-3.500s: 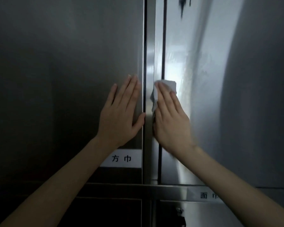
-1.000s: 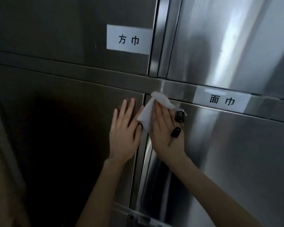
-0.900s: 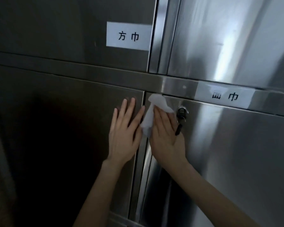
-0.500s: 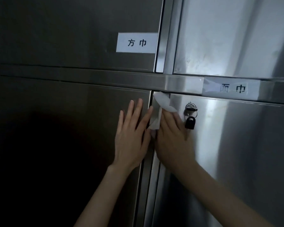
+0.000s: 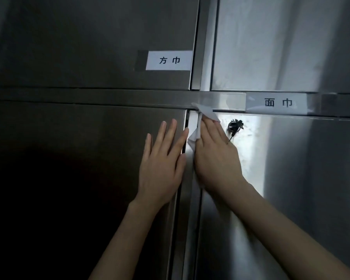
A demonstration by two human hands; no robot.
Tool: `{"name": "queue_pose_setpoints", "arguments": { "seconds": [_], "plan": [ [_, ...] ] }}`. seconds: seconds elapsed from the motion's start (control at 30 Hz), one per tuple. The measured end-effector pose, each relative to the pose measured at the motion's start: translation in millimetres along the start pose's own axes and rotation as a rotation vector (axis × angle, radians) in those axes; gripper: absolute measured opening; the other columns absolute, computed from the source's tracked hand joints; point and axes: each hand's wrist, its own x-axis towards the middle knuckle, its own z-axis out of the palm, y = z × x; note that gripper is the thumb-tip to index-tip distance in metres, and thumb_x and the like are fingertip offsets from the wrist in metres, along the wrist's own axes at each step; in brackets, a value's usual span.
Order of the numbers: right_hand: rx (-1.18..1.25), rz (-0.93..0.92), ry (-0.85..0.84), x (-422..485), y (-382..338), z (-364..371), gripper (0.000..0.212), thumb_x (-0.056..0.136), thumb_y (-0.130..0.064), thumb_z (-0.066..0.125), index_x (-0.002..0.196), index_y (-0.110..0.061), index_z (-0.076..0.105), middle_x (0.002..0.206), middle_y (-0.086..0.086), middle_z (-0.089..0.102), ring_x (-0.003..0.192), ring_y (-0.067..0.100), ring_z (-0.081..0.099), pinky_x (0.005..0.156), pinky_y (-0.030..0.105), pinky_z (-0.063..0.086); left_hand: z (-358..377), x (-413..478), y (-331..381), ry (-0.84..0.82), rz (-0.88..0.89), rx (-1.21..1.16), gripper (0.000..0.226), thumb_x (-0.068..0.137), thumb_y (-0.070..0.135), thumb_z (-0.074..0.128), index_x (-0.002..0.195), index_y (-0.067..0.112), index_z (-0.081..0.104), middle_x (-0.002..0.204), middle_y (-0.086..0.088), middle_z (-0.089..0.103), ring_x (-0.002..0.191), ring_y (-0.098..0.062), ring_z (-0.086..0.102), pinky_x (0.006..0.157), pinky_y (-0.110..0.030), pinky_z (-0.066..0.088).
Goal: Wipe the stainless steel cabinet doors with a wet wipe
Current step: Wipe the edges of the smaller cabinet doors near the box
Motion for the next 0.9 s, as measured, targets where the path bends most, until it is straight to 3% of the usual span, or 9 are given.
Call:
{"name": "queue_pose_setpoints", "arguments": {
  "seconds": [0.07, 0.13, 0.2, 0.27, 0.33, 0.47, 0.63, 0.9],
  "plan": [
    [-0.039, -0.056, -0.013, -21, -5, 6, 0.056, 0.1, -0.021, 0.036, 0.146, 0.003, 0.016, 0.155, 0.014, 0.015, 0.145, 0.025, 0.01, 0.117, 0.033, 0.018, 4, -1, -1, 0.025, 0.007, 0.034, 0.052, 0.1, 0.034, 0.019, 0.151, 0.026, 0.017, 0.162, -0.003, 0.014, 0.15, -0.022, 0.007, 0.12, -0.045, 0.007],
    [0.029, -0.084, 0.033, -48, -11, 12, 0.056, 0.088, -0.01, 0.057, 0.136, 0.011, 0.037, 0.144, 0.024, 0.037, 0.135, 0.034, 0.034, 0.11, 0.043, 0.033, 7, 0, -2, 0.035, 0.004, 0.057, 0.053, 0.099, 0.034, 0.016, 0.152, 0.024, 0.016, 0.162, -0.004, 0.013, 0.15, -0.022, 0.007, 0.12, -0.044, 0.006],
    [0.078, -0.054, 0.124, -66, -15, 19, 0.056, 0.082, -0.007, 0.064, 0.13, 0.013, 0.045, 0.136, 0.028, 0.045, 0.127, 0.039, 0.044, 0.102, 0.048, 0.042, 9, 0, -3, 0.047, 0.009, 0.06, 0.054, 0.098, 0.035, 0.013, 0.151, 0.024, 0.012, 0.162, -0.002, 0.009, 0.15, -0.019, 0.003, 0.121, -0.041, 0.002],
    [0.027, -0.026, 0.095, -71, -22, 20, 0.05, 0.094, -0.019, 0.042, 0.134, 0.011, 0.04, 0.141, 0.028, 0.039, 0.132, 0.039, 0.038, 0.108, 0.047, 0.035, 9, -1, -4, 0.066, 0.006, -0.005, 0.055, 0.098, 0.033, 0.014, 0.152, 0.02, 0.011, 0.161, 0.002, 0.008, 0.15, -0.013, 0.002, 0.121, -0.035, -0.002],
    [-0.051, -0.006, 0.073, -67, -25, 20, 0.057, 0.099, -0.029, 0.021, 0.141, 0.01, 0.029, 0.148, 0.025, 0.029, 0.138, 0.035, 0.027, 0.115, 0.043, 0.023, 8, -3, -4, 0.108, -0.013, -0.107, 0.055, 0.099, 0.028, 0.02, 0.152, 0.014, 0.019, 0.161, 0.001, 0.016, 0.149, -0.009, 0.006, 0.121, -0.029, -0.001],
    [-0.107, 0.064, 0.104, -20, -16, 13, 0.062, 0.102, -0.035, 0.017, 0.147, 0.006, 0.003, 0.156, 0.019, 0.003, 0.145, 0.026, 0.003, 0.118, 0.035, 0.0, 7, -6, -4, 0.201, -0.06, -0.221, 0.052, 0.099, 0.023, 0.025, 0.148, 0.007, 0.033, 0.158, -0.004, 0.028, 0.148, -0.012, 0.014, 0.121, -0.024, 0.004],
    [-0.184, -0.009, 0.115, -14, -17, 12, 0.058, 0.101, -0.031, 0.017, 0.146, 0.005, 0.013, 0.155, 0.024, 0.003, 0.145, 0.029, -0.001, 0.118, 0.038, 0.0, 9, -6, -6, 0.215, -0.05, -0.189, 0.054, 0.098, 0.025, 0.025, 0.149, 0.009, 0.034, 0.158, -0.003, 0.027, 0.148, -0.011, 0.014, 0.119, -0.021, 0.002],
    [-0.18, -0.055, 0.098, 20, -11, 1, 0.057, 0.101, -0.029, 0.022, 0.148, 0.0, 0.007, 0.156, 0.018, 0.002, 0.145, 0.026, 0.0, 0.118, 0.037, -0.003, 11, -6, -4, 0.219, 0.023, -0.131, 0.05, 0.1, 0.021, 0.026, 0.148, 0.009, 0.035, 0.156, -0.005, 0.032, 0.147, -0.013, 0.02, 0.122, -0.032, 0.008]
  ]
}}
